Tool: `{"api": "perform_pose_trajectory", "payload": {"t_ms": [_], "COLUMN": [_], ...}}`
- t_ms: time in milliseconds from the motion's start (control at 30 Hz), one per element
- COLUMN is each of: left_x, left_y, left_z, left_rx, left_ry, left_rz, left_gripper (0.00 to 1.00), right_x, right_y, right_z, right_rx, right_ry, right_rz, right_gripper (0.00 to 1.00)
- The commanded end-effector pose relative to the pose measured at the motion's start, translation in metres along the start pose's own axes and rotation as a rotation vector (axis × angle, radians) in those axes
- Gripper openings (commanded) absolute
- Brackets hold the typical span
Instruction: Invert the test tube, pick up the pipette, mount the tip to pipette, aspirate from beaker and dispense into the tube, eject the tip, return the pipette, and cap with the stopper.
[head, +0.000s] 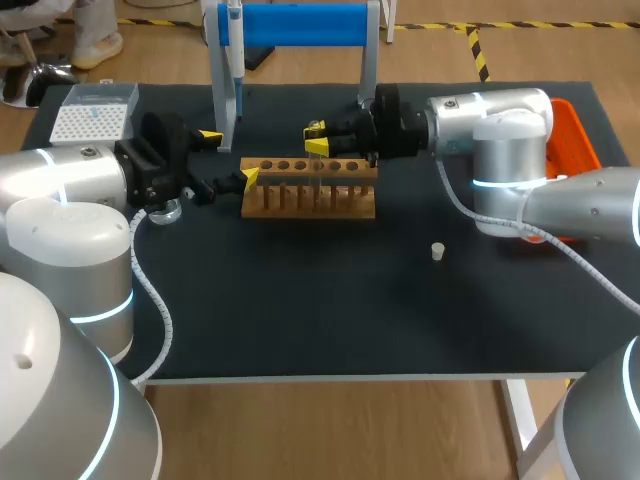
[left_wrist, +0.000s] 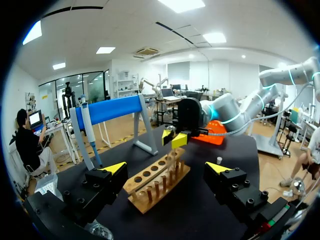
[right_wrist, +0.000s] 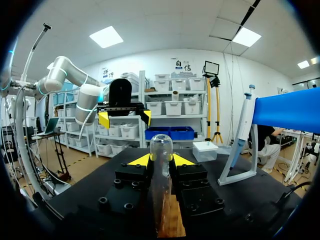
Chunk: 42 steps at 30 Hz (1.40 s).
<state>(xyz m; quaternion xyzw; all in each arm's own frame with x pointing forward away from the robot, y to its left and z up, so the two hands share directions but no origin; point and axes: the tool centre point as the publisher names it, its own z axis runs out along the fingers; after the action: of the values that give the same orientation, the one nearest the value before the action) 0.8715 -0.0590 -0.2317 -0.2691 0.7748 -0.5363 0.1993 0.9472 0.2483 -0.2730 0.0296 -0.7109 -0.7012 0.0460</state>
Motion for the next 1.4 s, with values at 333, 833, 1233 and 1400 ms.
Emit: {"api": "perform_pose_trajectory", "payload": {"t_ms": [333, 833, 1233, 1400], "left_x": [0.0, 0.0, 0.0, 0.0], "left_y": [0.001, 0.001, 0.001, 0.001], "left_z": [-0.002, -0.002, -0.002, -0.002], "left_rx": [0.003, 0.003, 0.003, 0.003], "left_ry": [0.003, 0.003, 0.003, 0.003], "left_rz": [0.001, 0.001, 0.001, 0.001], "left_gripper": [1.0, 1.0, 1.0, 1.0], "right_x": [0.0, -0.001, -0.003, -0.003], "right_y": [0.009, 0.021, 0.034, 0.039], "right_z": [0.0, -0.003, -0.003, -0.004], "right_rx": [0.006, 0.014, 0.01, 0.01], "right_ry": [-0.01, -0.026, -0.048, -0.061], "right_rz": [-0.008, -0.024, -0.015, -0.009], "right_gripper": [0.0, 0.0, 0.0, 0.0]}}
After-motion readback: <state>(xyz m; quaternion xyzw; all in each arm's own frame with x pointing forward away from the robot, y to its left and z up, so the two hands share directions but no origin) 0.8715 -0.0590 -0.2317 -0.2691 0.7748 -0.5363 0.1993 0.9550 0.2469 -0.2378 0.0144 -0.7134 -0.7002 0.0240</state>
